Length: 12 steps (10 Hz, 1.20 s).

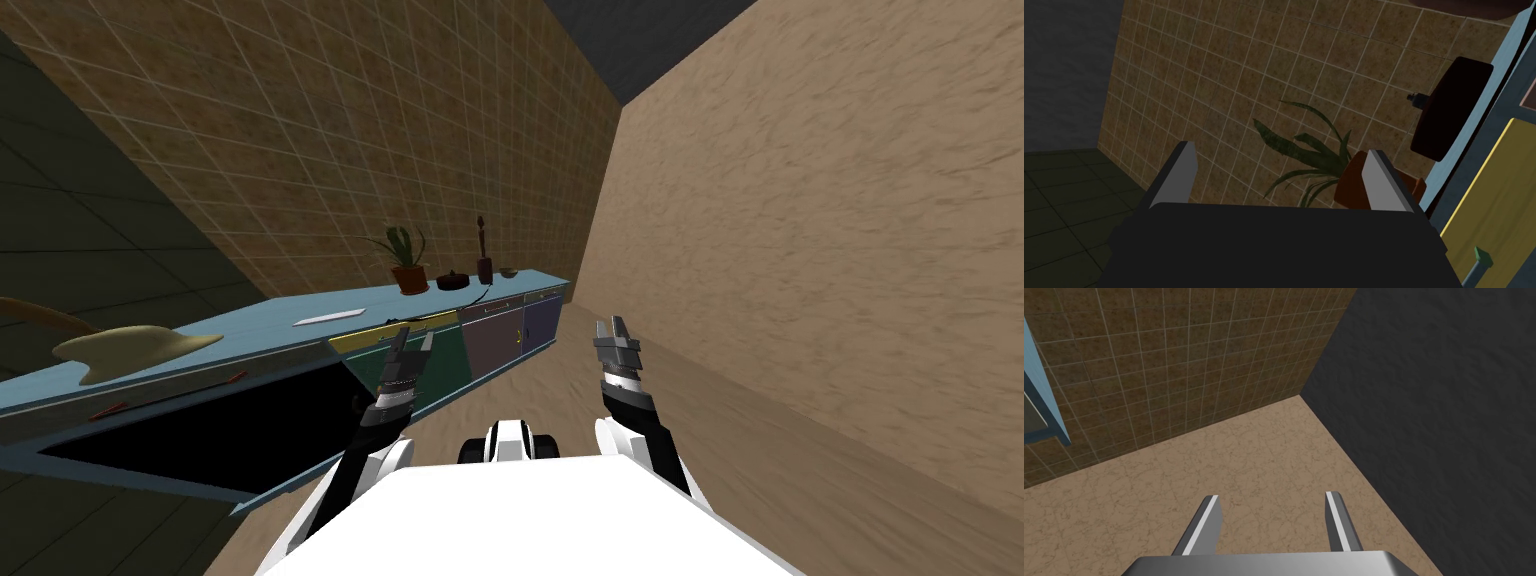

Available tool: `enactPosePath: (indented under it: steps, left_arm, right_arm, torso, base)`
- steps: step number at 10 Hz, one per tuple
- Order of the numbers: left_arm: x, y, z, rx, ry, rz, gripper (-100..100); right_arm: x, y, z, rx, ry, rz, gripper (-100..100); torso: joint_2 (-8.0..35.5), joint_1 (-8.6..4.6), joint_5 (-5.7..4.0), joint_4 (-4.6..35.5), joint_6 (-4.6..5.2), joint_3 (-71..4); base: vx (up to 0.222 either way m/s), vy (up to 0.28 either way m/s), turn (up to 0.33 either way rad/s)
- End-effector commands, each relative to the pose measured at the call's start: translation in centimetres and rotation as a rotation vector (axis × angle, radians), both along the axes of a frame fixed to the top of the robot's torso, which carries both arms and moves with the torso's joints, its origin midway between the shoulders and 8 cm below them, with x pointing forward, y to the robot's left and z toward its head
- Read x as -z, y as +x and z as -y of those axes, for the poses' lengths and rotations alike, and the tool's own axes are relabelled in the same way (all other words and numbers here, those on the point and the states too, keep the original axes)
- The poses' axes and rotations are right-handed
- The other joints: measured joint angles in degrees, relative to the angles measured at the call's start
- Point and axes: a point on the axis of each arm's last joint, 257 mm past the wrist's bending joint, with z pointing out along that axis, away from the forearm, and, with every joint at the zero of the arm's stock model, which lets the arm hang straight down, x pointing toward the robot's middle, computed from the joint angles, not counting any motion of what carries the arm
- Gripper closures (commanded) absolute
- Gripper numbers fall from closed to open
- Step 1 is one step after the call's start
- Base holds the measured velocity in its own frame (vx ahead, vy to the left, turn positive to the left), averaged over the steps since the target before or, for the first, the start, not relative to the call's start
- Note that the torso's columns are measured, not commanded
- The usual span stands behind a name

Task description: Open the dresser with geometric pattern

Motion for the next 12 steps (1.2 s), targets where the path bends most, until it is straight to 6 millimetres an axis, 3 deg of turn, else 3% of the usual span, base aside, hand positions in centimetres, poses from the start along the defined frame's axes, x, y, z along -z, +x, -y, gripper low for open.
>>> enactPosePath:
  steps: [1, 12]
  left_arm:
    - [1.3, 0.0, -0.6, -0.002, -0.010, -0.001, -100]
    - [8.2, -1.3, -4.8, -0.047, -0.091, 0.003, -100]
  right_arm:
    - [0.0, 0.0, 0.0, 0.000, 0.000, 0.000, 0]
    - [0.0, 0.0, 0.0, 0.000, 0.000, 0.000, 0]
  torso:
    - [0.0, 0.03, 0.00, 0.0, 0.00, 0.0]
    - [-0.1, -0.17, -0.05, 0.0, 0.00, 0.0]
  base:
    - [0.140, -0.106, 0.015]
    - [0.148, -0.129, 0.029]
